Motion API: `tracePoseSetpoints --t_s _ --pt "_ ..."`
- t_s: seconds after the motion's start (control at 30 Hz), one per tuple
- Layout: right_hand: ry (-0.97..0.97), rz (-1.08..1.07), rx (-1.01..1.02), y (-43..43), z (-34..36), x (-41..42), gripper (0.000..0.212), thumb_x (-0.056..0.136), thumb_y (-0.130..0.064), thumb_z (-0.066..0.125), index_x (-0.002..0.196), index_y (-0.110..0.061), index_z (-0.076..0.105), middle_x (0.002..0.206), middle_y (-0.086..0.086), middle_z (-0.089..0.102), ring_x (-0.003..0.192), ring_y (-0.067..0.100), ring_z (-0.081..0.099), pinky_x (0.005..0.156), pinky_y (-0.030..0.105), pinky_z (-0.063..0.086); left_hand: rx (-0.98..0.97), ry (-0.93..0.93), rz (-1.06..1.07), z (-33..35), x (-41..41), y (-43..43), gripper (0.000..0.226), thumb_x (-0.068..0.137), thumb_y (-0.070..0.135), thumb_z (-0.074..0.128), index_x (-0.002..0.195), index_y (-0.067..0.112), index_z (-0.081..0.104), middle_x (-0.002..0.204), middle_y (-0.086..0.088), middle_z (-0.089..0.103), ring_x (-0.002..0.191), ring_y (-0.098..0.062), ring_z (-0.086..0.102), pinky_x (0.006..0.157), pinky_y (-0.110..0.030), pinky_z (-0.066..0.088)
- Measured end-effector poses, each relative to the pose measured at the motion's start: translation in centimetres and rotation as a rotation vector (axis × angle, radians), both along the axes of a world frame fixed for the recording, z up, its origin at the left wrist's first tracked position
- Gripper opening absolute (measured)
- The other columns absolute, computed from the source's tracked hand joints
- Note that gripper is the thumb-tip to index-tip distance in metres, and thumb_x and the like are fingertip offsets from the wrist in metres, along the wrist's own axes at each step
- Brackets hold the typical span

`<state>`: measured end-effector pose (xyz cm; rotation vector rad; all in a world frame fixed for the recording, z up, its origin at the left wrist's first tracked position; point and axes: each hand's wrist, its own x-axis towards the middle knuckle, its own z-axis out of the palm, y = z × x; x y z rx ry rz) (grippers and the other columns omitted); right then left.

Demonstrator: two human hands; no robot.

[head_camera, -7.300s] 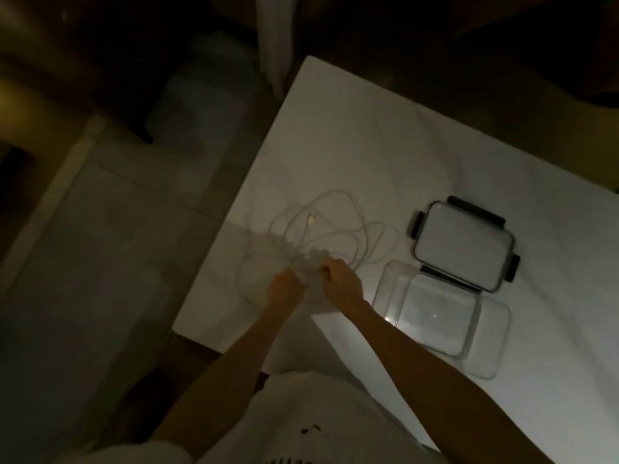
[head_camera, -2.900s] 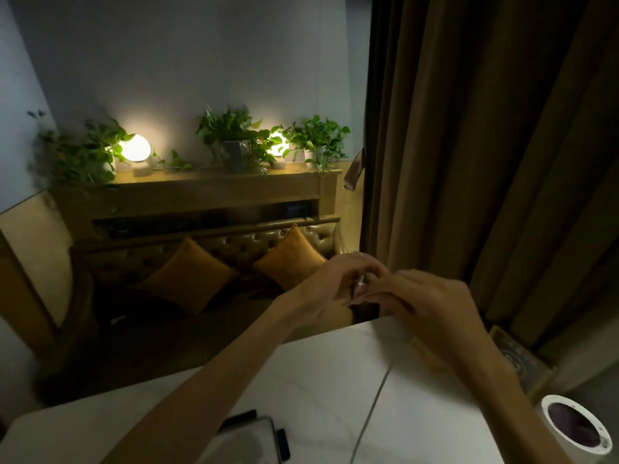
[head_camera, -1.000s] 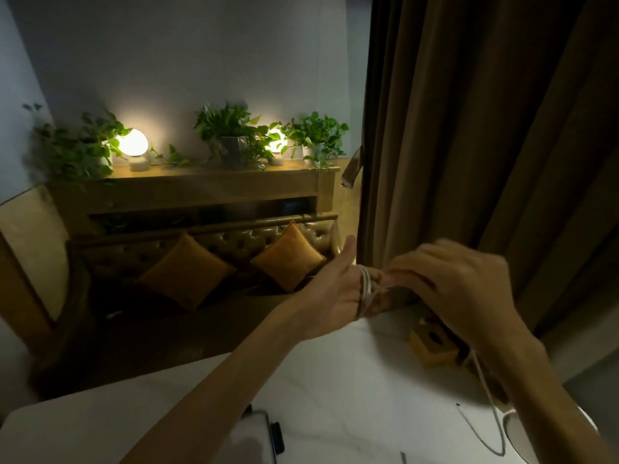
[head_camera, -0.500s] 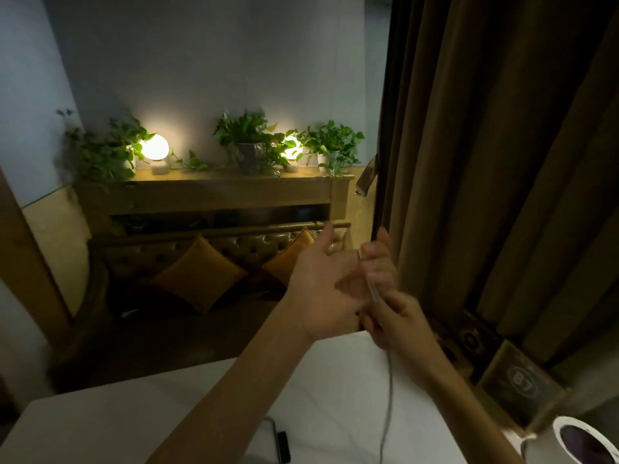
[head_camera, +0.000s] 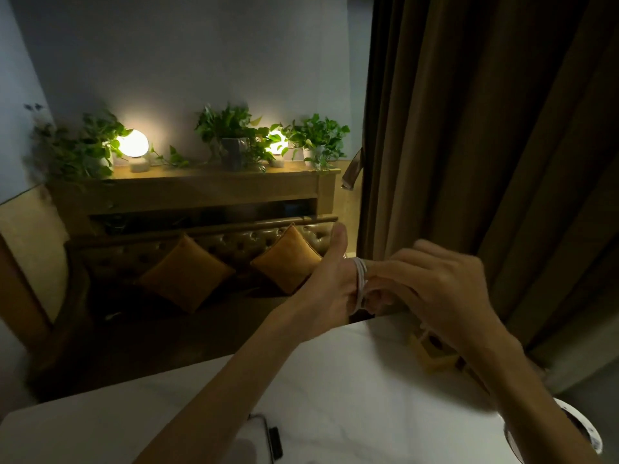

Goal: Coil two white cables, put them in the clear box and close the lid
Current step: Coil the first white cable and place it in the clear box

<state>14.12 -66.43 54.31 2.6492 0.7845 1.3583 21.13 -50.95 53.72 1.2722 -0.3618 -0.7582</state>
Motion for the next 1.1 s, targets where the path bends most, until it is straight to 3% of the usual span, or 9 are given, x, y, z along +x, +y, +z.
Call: tracePoseSetpoints --t_s 0.13,0.23,0.4,0.53,0.63,0.73,0.9,0.97,1.1 --pt "-0.098 0.119 0.077 -1.1 0.2 2.2 0.04 0.097 -0.04 0.041 0.086 -0.022 0.075 0.075 -0.001 0.072 0.061 0.013 0.062 0.052 0.019 0.044 -0.027 -0.066 -0.1 -0.2 -1.5 -0.2 0.081 0.089 0.062 -0.003 0.118 0.012 0.054 0.124 -0.023 0.051 0.115 -0.034 0.05 0.102 -0.041 0.033" --pt "0.152 0.4 0.43 -0.9 -0.6 4.6 0.019 0.092 -0.026 0.054 0.096 -0.016 0.069 0.083 -0.004 0.068 0.071 0.01 0.063 0.059 0.024 0.052 -0.067 -0.119 -0.275 -0.7 -2.3 0.2 0.089 0.083 0.072 0.001 0.093 0.008 0.062 0.085 -0.017 0.054 0.075 -0.021 0.052 0.084 -0.038 0.036" --pt "0.653 0.546 0.956 1.6 -3.6 6.0 0.019 0.093 -0.019 0.049 0.095 -0.009 0.065 0.088 -0.001 0.068 0.079 0.017 0.068 0.067 0.026 0.056 -0.339 0.004 -0.318 -1.0 -1.4 0.4 0.084 0.075 0.08 0.014 0.083 0.001 0.042 0.07 -0.018 0.025 0.059 -0.015 0.048 0.062 -0.025 0.046" --pt "0.782 0.411 1.214 4.9 -7.5 4.6 0.025 0.098 -0.024 0.037 0.083 -0.015 0.055 0.063 -0.013 0.063 0.054 0.0 0.059 0.049 0.011 0.042 -0.463 0.104 -0.242 -0.8 1.2 1.6 0.091 0.078 0.082 0.013 0.099 0.006 0.058 0.071 -0.006 0.058 0.064 -0.014 0.056 0.066 -0.024 0.047" --pt "0.868 0.386 1.109 5.6 -9.4 2.9 0.034 0.098 -0.03 0.037 0.084 -0.011 0.062 0.055 -0.005 0.051 0.046 0.006 0.045 0.046 0.018 0.036 -0.521 0.174 0.045 0.0 3.7 2.5 0.086 0.084 0.075 0.016 0.116 0.005 0.052 0.077 -0.005 0.054 0.069 -0.014 0.051 0.074 -0.026 0.04" --pt "0.827 0.247 0.747 4.7 -8.9 2.0 0.022 0.096 -0.03 0.044 0.102 -0.023 0.064 0.064 -0.01 0.056 0.06 0.007 0.056 0.057 0.015 0.044 -0.486 0.277 0.277 -0.7 5.6 3.6 0.08 0.088 0.069 0.023 0.128 0.004 0.046 0.101 -0.009 0.057 0.094 -0.018 0.05 0.085 -0.025 0.036" --pt "0.264 -0.03 0.28 1.9 -4.2 3.4 0.012 0.087 -0.029 0.061 0.094 -0.028 0.07 0.078 -0.01 0.07 0.067 -0.002 0.059 0.064 0.007 0.043 -0.086 0.089 0.254 -3.2 3.5 2.7 0.082 0.091 0.062 0.025 0.14 -0.003 0.033 0.113 -0.012 0.06 0.1 -0.031 0.059 0.093 -0.043 0.045" --pt "0.176 0.022 0.28 1.3 -2.7 4.6 0.02 0.087 -0.033 0.052 0.089 -0.027 0.07 0.076 -0.007 0.071 0.068 -0.002 0.057 0.063 0.018 0.052 -0.025 0.085 0.094 -3.4 1.4 2.0 0.081 0.09 0.066 0.017 0.142 0.007 0.035 0.132 -0.018 0.052 0.109 -0.032 0.058 0.092 -0.041 0.047" --pt "0.484 0.277 0.651 1.1 -1.9 6.8 0.017 0.09 -0.028 0.057 0.096 -0.021 0.071 0.09 -0.006 0.072 0.082 0.006 0.068 0.075 0.032 0.057 -0.114 0.079 -0.156 -2.7 -0.6 2.0 0.092 0.083 0.076 0.01 0.111 -0.001 0.052 0.081 -0.015 0.055 0.065 -0.018 0.055 0.063 -0.029 0.048"
